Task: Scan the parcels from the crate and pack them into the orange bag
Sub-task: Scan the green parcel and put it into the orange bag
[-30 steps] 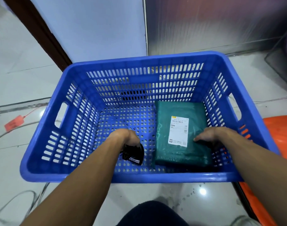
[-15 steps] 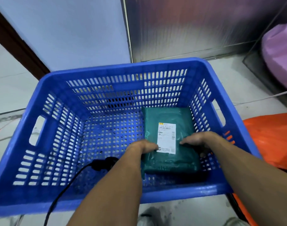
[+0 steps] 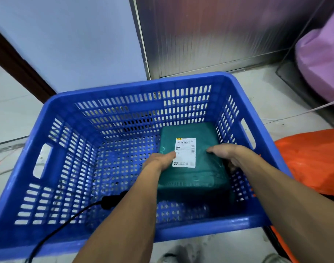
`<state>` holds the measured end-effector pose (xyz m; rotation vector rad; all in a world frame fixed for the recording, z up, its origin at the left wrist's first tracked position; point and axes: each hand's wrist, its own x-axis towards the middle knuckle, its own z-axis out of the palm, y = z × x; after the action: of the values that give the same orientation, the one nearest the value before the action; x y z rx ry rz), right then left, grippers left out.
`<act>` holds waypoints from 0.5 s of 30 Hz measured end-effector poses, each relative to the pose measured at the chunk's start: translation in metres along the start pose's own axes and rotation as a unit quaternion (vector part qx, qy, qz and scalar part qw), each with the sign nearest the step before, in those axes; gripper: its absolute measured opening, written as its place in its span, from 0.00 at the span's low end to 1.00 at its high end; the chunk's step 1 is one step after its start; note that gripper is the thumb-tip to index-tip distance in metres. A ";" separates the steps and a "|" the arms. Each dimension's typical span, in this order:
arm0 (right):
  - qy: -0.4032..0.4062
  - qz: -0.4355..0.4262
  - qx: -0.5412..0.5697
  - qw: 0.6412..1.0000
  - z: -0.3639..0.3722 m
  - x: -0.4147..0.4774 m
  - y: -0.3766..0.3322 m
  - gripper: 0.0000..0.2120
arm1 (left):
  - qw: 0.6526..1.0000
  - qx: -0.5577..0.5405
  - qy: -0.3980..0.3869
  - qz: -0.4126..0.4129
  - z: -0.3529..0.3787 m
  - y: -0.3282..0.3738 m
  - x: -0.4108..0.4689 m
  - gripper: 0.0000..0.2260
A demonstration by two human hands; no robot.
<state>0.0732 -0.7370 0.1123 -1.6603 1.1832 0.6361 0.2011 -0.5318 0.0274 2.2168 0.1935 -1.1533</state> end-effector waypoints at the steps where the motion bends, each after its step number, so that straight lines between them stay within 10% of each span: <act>1: 0.011 -0.017 0.021 1.000 -0.002 -0.001 -0.005 0.26 | 1.000 -0.003 0.004 0.009 -0.001 0.003 0.007 0.44; 15: -0.042 -0.070 0.103 0.991 -0.035 -0.082 -0.010 0.22 | 0.993 -0.115 0.006 0.025 -0.022 0.003 -0.106 0.37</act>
<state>0.0459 -0.7344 0.1976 -1.5129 1.0260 0.4747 0.1531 -0.5051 0.1209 2.0152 0.2594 -1.0367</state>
